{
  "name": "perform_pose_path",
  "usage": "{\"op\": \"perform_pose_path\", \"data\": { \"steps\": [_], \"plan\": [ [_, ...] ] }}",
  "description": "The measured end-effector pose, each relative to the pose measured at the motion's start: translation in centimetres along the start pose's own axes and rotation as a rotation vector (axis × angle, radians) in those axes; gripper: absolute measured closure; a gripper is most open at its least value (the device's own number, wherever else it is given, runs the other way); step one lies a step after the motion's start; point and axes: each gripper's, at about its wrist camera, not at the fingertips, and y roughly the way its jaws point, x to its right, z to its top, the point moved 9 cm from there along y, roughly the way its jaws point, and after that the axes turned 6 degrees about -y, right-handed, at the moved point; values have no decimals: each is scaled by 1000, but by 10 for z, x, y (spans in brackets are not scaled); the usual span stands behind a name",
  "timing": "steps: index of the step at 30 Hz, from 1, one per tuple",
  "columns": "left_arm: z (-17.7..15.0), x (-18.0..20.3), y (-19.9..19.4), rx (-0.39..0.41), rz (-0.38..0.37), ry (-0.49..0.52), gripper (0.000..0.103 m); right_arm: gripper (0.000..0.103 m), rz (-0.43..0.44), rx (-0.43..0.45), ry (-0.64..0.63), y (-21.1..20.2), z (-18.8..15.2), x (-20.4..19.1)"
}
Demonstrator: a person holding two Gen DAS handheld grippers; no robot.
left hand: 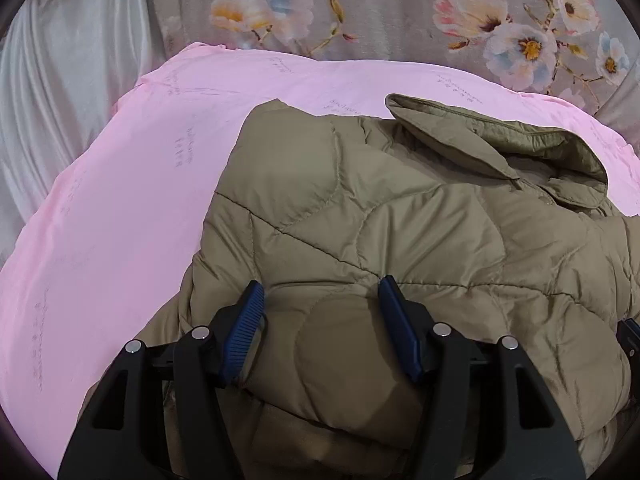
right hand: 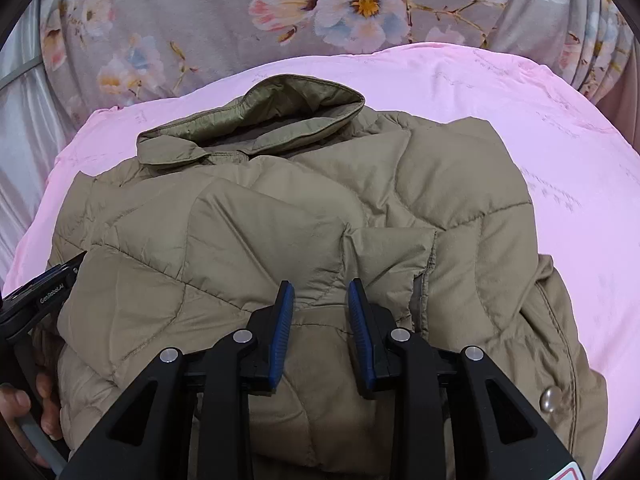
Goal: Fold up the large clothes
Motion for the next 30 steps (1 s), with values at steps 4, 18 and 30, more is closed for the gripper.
{"op": "perform_pose_path", "data": {
  "steps": [4,18,30],
  "plan": [
    [-18,-10,-19,0,-12,-12,45,75,14,-4,7,-16,-18,-2],
    [56,5,-64,-25,-307,-185,22,41,308,1,338,-35,51,20],
    [62,68,51,-334,-470,-341,67,95,448,-103,508,54,86,8]
  ]
}}
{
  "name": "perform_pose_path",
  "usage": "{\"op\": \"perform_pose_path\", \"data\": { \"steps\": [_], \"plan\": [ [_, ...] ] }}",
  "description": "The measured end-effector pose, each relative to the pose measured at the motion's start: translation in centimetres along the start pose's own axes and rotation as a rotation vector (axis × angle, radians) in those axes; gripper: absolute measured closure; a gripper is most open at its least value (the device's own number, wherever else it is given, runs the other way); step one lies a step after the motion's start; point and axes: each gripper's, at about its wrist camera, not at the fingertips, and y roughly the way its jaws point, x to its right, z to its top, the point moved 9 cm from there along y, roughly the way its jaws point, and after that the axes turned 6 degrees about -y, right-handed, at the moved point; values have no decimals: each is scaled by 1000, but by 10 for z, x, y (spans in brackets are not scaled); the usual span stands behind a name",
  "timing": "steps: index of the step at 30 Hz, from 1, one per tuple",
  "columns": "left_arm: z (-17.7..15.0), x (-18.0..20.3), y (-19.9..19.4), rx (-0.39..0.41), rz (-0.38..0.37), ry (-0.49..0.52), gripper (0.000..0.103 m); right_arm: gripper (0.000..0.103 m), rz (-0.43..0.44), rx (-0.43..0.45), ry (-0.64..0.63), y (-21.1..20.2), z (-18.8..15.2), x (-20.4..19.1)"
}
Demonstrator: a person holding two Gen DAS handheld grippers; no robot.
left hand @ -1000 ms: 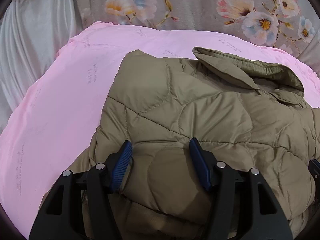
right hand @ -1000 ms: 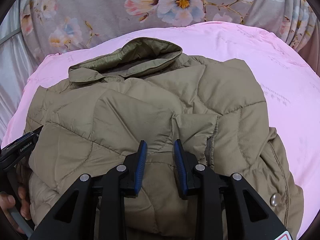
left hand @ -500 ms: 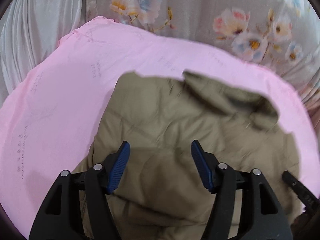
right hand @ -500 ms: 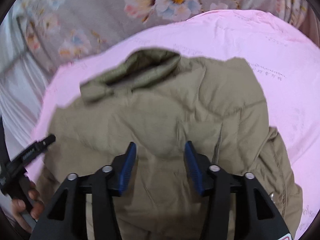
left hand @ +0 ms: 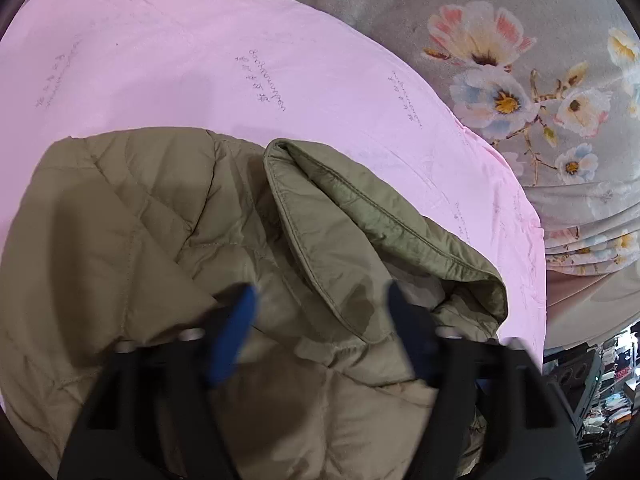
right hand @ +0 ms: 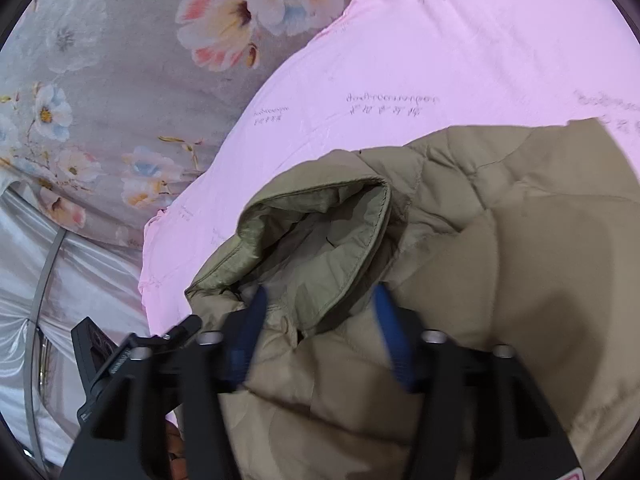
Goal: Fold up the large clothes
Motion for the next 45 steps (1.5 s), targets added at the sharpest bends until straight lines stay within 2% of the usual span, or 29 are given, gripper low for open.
{"op": "perform_pose_path", "data": {
  "steps": [2,4,6,10,14,17,20,23,25,28,30,32,34,36,38,41,43,44,45],
  "plan": [
    [-2,3,-3,-11,-47,3,91,97,26,53,-46,-12,5,-10],
    [0,4,-15,30,-39,47,96,99,-30,109,-169,-25,7,-22],
    [-2,2,-19,48,-21,83,98,99,-123,105,-267,-23,0,-21],
    [-17,-14,3,47,59,146,99,101,-259,26,-333,6,-18,6],
    [-26,-14,9,107,129,241,99,102,-278,20,-352,13,-21,10],
    [-26,-12,12,134,162,274,98,103,-277,22,-354,17,-22,10],
    [-25,-13,11,146,168,280,98,103,-251,23,-339,19,-21,11],
    [-24,-14,9,150,147,268,97,101,-186,17,-290,15,-22,19],
    [-24,-16,1,129,120,252,95,97,-167,21,-238,0,-23,20],
    [-20,-18,-26,115,79,223,87,78,-125,84,-187,-32,-19,18],
    [-8,-15,-49,143,20,180,59,61,-59,119,-132,-46,-11,12],
    [11,-11,-64,170,-11,129,43,54,30,126,-54,-47,3,5],
    [34,-4,-62,144,-71,51,39,53,122,124,29,-38,17,-4],
    [52,-1,-42,61,-134,-51,38,46,169,120,84,-21,29,-9],
    [59,-1,-19,-7,-144,-125,38,43,152,102,162,-2,39,-2],
    [61,-11,18,-111,-137,-247,38,43,196,83,327,19,47,15],
    [61,-20,34,-146,-117,-308,41,52,202,97,389,25,54,24],
    [61,-23,36,-149,-95,-316,58,75,191,98,374,25,57,25],
    [62,-26,38,-151,-52,-299,76,87,169,98,334,23,59,23]
  ]
}}
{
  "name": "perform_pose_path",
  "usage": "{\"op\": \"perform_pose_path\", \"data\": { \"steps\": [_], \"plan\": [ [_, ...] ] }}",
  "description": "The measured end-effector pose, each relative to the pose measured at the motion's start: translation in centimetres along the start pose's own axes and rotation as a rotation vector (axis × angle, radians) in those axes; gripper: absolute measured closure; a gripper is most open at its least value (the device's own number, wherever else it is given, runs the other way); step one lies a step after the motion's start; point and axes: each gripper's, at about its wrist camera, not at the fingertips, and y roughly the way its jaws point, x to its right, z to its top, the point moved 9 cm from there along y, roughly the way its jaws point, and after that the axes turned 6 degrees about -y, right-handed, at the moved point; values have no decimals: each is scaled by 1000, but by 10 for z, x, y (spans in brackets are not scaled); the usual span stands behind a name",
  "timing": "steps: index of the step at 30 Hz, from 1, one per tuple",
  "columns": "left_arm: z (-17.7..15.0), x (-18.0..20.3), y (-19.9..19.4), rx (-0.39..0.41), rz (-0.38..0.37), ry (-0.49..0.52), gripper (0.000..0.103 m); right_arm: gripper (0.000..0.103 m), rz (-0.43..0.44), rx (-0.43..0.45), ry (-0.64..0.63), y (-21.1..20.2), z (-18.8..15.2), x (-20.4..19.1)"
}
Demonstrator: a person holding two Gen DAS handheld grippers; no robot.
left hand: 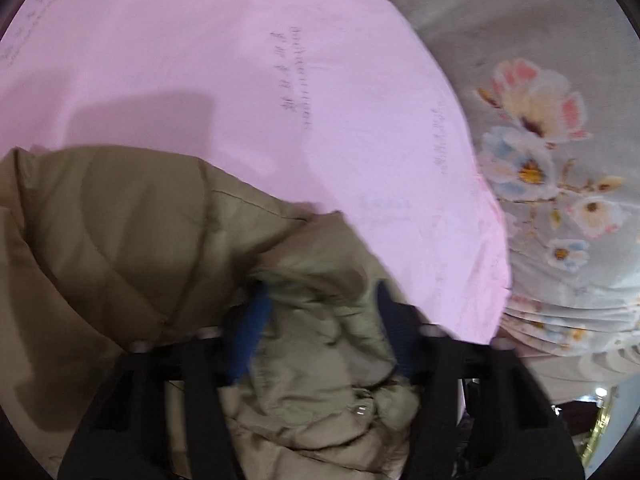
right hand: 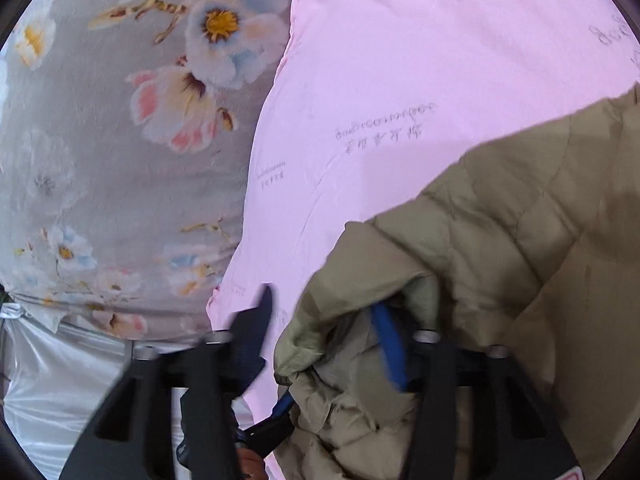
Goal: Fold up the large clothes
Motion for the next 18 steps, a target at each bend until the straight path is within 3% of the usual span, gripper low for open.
{"op": "perform_pose_path", "data": {
  "steps": [2,5,7,11,13,18],
  "plan": [
    [-4,0,-2,8,25,38,95,93,-67,-6,-148,-8,-4,-8],
    [-17,0,-9,56,77,167,99,96,-223,-22,-402,-15,-23,-10],
    [-29,-7,-7,79,112,237,100,97,-326,-41,-502,-10,-34,6],
    [-43,-17,0,148,150,349,100,101,-382,-35,-578,-2,-43,21],
    [-47,-12,1,223,177,438,100,101,-419,-29,-622,3,-44,22],
    [-51,-7,2,325,237,534,100,101,-457,-16,-678,8,-46,22]
  ]
}}
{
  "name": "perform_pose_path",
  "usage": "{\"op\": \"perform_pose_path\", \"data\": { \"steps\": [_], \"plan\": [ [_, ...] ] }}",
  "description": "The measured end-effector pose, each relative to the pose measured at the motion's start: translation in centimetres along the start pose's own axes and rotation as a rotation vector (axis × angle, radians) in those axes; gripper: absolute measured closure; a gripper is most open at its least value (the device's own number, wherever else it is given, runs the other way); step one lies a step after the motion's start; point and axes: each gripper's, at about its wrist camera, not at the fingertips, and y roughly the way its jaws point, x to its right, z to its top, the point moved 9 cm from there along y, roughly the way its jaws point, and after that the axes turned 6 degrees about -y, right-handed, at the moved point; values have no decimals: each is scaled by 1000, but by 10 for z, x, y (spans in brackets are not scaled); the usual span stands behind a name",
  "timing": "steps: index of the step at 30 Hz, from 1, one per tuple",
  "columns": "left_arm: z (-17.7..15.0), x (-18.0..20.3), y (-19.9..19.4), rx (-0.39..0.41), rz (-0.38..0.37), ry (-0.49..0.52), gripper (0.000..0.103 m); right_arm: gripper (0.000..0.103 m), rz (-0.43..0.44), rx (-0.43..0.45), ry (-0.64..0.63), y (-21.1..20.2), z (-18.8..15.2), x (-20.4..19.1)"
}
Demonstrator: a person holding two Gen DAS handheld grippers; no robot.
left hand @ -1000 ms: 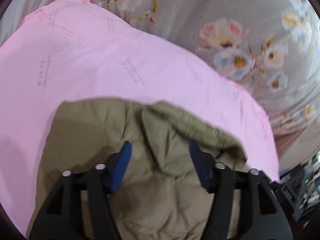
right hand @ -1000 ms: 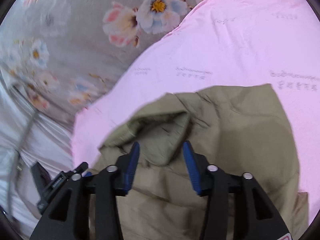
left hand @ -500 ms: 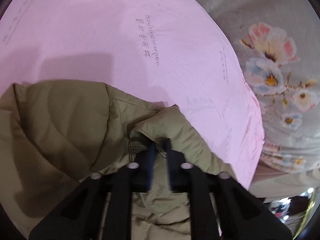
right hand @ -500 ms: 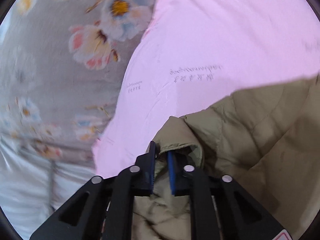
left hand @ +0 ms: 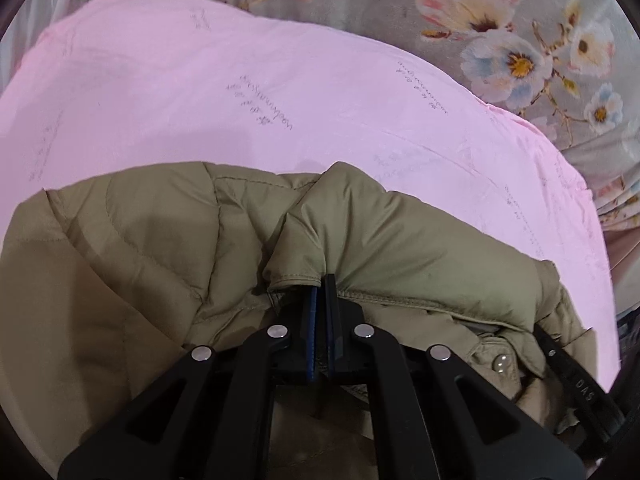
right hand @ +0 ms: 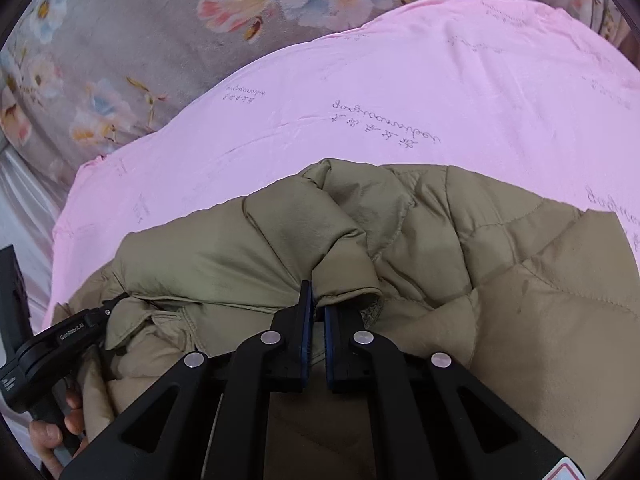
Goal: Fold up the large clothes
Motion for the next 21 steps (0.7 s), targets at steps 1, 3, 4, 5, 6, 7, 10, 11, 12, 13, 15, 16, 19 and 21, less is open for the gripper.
{"op": "perform_pose_path", "data": {
  "steps": [1,3,4,5,6,7,10,11,12,13,15,16,19,21],
  "plan": [
    [1,3,0,10,14,12,100,101,9,0,6,-1,1,1],
    [1,5,-4,23,42,44,99,97,25,-10,18,-7,0,3],
    [-1,4,-10,19,51,62,99,96,26,-16,26,-16,-3,5],
    [-3,2,-20,13,47,74,99,93,27,-14,36,-28,-6,7],
    [-5,1,-28,10,32,75,95,89,16,-2,42,-40,-8,11],
    [-6,-1,-42,8,7,74,94,84,4,16,35,-50,-7,11],
    [11,5,-71,47,-14,83,93,83,-12,77,-10,-74,12,5],
    [25,12,-79,68,-20,79,93,83,0,91,-19,-77,22,-1],
    [35,20,-81,77,-37,74,93,83,14,103,-36,-76,34,-10],
    [44,28,-81,80,-46,70,92,83,12,110,-62,-73,43,-18],
    [59,44,-67,71,-30,66,88,83,-16,118,-126,-61,56,-31],
    [63,50,-53,48,-24,62,88,83,-29,111,-151,-50,59,-36],
    [47,54,-3,-45,1,48,88,83,-39,46,-189,-16,51,-46],
    [26,46,24,-71,21,46,88,83,-61,4,-208,6,34,-43]
  ]
}}
